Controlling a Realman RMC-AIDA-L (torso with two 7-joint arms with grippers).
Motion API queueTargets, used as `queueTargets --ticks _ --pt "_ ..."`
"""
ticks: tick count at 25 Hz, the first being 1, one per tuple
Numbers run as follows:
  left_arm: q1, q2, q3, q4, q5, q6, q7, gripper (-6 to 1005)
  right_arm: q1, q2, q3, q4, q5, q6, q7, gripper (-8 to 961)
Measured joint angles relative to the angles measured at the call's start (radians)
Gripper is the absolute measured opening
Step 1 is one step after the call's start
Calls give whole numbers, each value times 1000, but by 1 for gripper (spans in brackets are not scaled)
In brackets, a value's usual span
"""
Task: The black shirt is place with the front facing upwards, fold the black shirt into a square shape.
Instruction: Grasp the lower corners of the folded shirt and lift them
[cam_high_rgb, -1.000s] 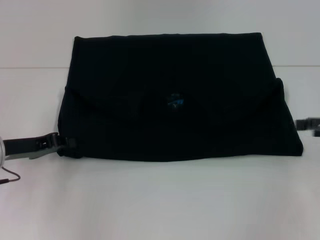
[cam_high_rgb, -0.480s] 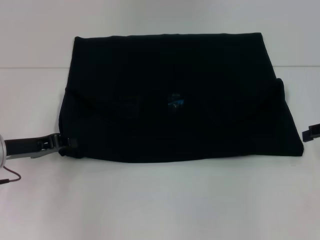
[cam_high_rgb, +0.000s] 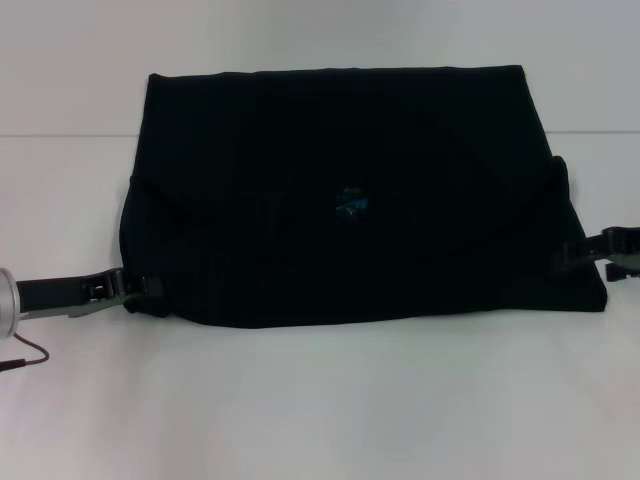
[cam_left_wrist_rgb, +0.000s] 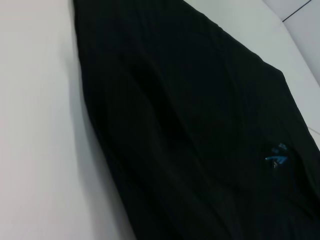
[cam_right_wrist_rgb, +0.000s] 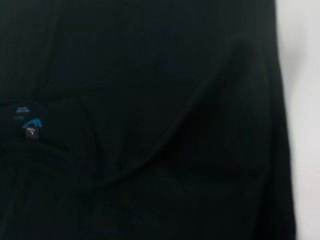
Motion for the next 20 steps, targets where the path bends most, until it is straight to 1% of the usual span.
queueTargets --ticks 5,14,19,20 --pt "-1 0 0 -3 -3 2 0 50 11 10 -45 33 -3 48 -2 942" --pt "-1 -4 0 -2 -6 1 0 49 10 25 -49 43 -2 58 -13 942" --pt "-1 -4 0 -2 -8 2 0 49 12 27 -61 44 -8 52 -3 941" --pt "-1 -4 0 -1 -8 2 0 49 12 27 -64 44 -11 51 -3 886"
